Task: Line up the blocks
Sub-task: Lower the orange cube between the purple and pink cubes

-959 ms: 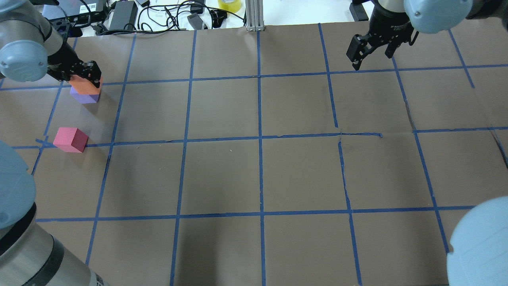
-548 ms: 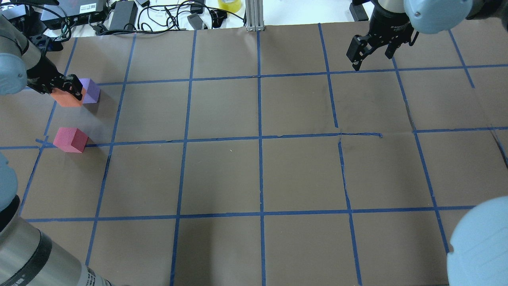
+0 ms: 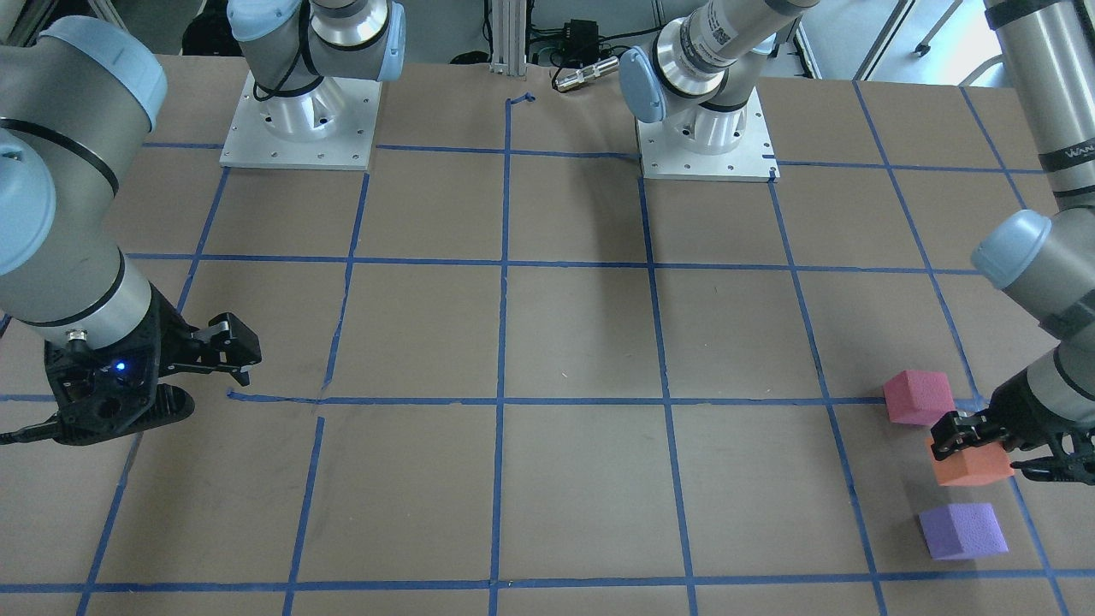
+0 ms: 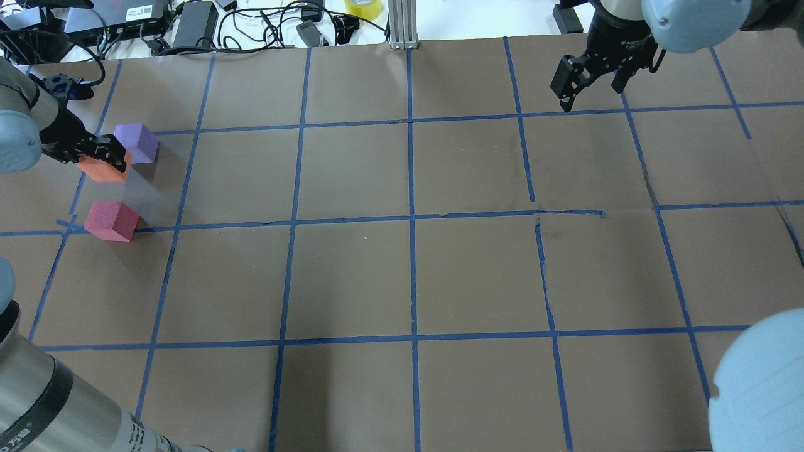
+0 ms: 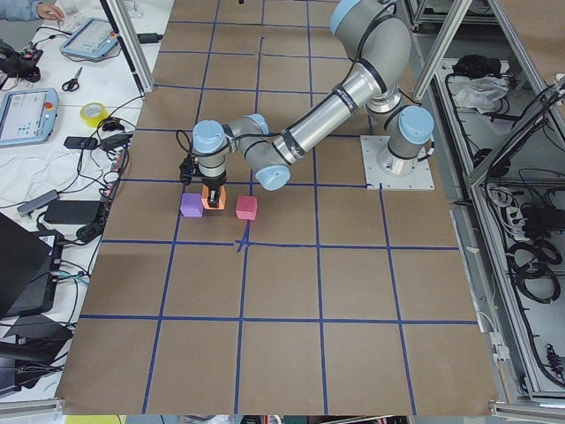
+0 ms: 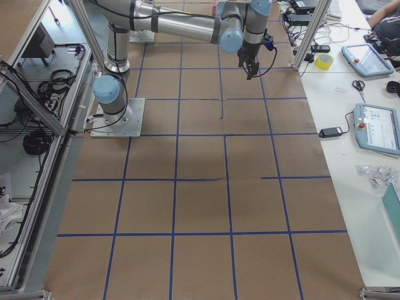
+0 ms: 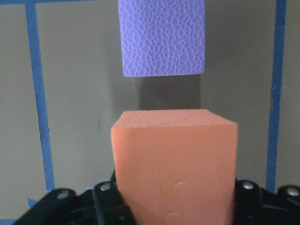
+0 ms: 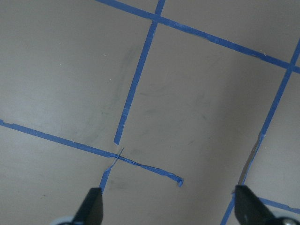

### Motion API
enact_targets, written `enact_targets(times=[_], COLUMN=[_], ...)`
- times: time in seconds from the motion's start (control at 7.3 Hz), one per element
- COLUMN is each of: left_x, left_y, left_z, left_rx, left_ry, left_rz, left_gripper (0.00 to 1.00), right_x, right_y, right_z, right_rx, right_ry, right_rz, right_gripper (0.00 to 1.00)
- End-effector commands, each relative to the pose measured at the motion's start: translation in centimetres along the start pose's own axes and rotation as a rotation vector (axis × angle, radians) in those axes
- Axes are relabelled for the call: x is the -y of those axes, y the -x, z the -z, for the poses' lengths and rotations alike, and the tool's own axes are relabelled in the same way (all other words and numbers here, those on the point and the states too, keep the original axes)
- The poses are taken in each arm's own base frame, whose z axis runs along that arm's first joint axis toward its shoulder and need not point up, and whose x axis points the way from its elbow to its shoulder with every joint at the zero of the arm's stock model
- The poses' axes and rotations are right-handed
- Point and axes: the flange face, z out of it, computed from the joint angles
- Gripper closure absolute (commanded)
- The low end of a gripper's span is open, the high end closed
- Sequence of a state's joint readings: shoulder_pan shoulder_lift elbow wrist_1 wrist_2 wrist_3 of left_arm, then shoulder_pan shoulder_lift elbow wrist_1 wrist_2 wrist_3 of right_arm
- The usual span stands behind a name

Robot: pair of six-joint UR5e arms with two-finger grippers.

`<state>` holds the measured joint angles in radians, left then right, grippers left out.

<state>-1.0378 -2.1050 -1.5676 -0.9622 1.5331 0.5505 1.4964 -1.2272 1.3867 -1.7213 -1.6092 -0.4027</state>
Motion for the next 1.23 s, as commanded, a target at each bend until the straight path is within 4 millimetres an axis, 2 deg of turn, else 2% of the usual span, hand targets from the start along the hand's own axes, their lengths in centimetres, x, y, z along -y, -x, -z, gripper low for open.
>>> enact_targets(times=[0.0,0.27,0.55,0.82,0.96,1.1], left_x=[-0.1,-0.1,-0.2,-0.5,-0.6,-0.7], left_y=[0.1,0.3,0.4,0.2,0.2,0.2], left_z=[-2.0,-3.5,-4.2,-4.9,-5.0,-5.2], left_rx=[-0.017,-0.026,-0.025,-0.027,-0.026,-0.029], left_ry=[0.021,0.041,0.054,0.069,0.071,0.075], left_rz=[0.002,-0.001,0.003,0.001,0.000,0.005], left_gripper=[1.00,1.00,1.00,0.79,0.74,0.30], right_x=[0.0,0.0,0.0,0.0,-0.1,-0.2], right_y=[-0.1,-0.1,-0.1,-0.1,-0.2,-0.6], right_z=[0.0,0.0,0.0,0.0,0.0,-0.1], right_rx=[0.001,0.001,0.001,0.001,0.001,0.002], right_ry=[0.002,0.002,0.002,0.002,0.002,0.003], right_rz=[-0.002,-0.003,-0.003,-0.003,-0.005,-0.009], right_gripper=[0.00,0.00,0.00,0.00,0.00,0.00])
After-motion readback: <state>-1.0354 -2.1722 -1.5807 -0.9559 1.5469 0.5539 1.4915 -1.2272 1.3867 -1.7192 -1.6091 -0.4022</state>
